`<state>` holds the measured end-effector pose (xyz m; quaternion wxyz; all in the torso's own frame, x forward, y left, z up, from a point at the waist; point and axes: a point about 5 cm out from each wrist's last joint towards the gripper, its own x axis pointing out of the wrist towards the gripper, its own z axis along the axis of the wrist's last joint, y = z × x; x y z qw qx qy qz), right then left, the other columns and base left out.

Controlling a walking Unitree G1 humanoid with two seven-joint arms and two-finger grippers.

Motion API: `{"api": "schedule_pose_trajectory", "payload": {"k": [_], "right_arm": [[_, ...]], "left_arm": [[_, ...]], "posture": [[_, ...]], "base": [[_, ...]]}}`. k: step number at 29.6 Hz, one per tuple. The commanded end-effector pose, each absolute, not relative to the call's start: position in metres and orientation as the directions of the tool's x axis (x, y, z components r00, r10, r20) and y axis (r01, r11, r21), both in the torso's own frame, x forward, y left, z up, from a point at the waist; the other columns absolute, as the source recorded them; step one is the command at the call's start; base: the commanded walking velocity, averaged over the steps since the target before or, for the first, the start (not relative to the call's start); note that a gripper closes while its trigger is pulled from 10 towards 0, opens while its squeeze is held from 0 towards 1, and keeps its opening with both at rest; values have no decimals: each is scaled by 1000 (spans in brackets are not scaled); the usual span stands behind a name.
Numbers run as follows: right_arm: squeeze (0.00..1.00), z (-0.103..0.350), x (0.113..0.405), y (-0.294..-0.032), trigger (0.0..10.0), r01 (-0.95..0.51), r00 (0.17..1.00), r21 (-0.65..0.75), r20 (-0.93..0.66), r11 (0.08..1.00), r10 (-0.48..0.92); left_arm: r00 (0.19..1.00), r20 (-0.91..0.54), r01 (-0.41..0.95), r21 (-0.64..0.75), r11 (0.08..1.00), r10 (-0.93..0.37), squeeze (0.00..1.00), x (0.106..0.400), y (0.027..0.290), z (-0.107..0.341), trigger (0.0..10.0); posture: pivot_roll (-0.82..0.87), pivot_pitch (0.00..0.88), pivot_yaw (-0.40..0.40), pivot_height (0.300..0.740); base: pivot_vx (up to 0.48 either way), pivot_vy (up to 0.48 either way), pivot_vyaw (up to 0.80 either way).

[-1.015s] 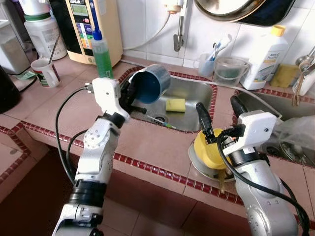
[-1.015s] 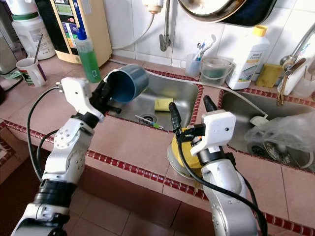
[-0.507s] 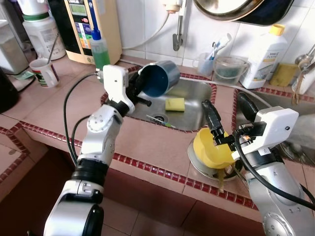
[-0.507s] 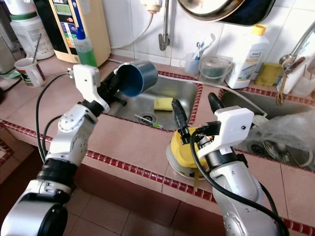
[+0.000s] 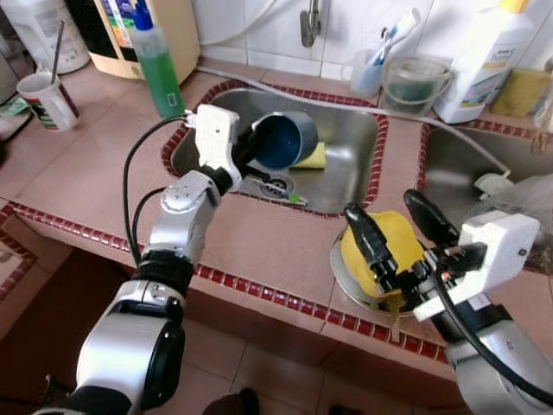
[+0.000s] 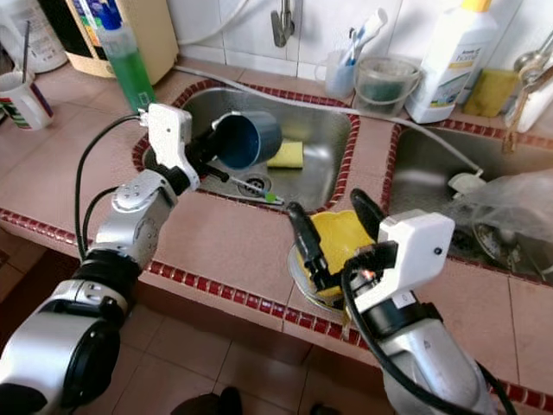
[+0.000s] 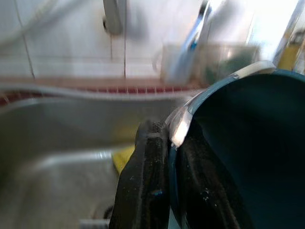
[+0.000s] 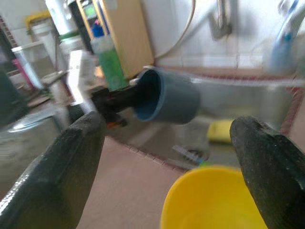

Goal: Kitchen organization

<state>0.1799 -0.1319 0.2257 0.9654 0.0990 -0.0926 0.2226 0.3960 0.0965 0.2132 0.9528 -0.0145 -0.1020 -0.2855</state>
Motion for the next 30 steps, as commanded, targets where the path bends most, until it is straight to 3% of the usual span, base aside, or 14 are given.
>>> {"api": "schedule_pose_trajectory", "payload": {"k": [1, 18, 30], "right_arm": [[0, 229, 173, -129, 10000, -470, 874, 159, 222, 868, 433], [0, 237, 151, -157, 10000, -472, 880, 245, 195, 847, 433], [0, 255, 151, -164, 10000, -485, 871, 256, 220, 836, 438]], "left_arm": [[804, 211, 556, 65, 829, -556, 0, 398, 93, 220, 10000], [802, 176, 542, 188, 819, -571, 0, 409, 110, 243, 10000], [815, 168, 516, 222, 827, -554, 0, 412, 121, 249, 10000]], "posture": [[-77, 342, 79, 740], [-105, 381, 104, 740], [-108, 376, 108, 740]], "base": [[0, 0, 0], [0, 0, 0], [0, 0, 0]]}}
